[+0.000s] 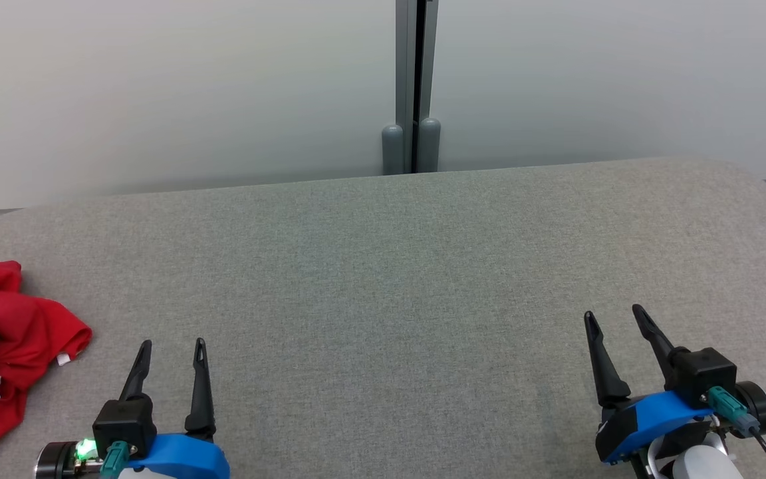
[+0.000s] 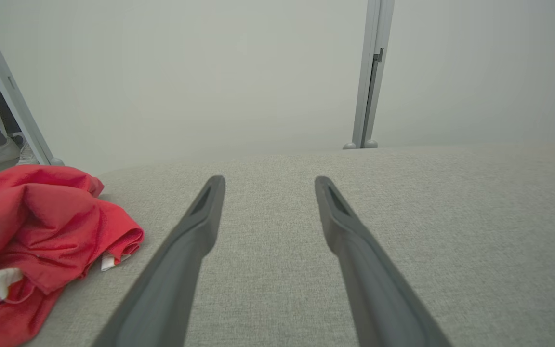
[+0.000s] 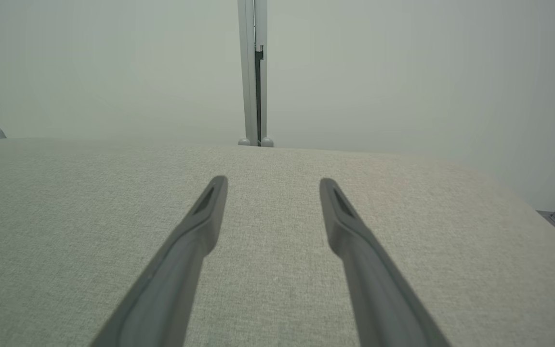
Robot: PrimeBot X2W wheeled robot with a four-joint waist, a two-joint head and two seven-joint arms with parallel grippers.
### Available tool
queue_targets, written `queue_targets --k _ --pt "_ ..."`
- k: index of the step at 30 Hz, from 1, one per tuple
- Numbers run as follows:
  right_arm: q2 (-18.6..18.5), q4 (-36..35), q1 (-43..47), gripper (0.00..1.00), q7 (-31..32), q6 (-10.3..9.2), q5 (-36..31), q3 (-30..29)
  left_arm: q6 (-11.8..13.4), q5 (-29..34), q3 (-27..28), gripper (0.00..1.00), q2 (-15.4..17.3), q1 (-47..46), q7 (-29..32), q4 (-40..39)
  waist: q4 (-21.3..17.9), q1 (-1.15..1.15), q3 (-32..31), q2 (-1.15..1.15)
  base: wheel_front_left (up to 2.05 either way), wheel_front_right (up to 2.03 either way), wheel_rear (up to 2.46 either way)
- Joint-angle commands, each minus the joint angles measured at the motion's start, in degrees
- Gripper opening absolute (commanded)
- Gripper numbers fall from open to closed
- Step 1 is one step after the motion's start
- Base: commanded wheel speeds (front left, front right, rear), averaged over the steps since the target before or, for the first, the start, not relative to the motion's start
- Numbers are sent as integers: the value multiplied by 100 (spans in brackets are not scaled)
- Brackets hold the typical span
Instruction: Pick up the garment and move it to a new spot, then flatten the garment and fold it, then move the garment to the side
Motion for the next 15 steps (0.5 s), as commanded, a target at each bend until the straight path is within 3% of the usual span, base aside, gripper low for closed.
queue_targets --k 1,9,15 --pt "0 -1 9 100 -34 2 0 -1 2 25 3 100 7 12 -28 -11 3 0 -1 0 0 0 0" --pt "20 17 -41 100 -33 2 47 54 -27 36 40 100 -6 -26 -28 -5 83 0 -2 0 0 0 0" --pt "11 -39 -20 100 -33 2 82 119 -9 42 84 100 -14 -73 -23 -5 474 0 23 0 0 0 0"
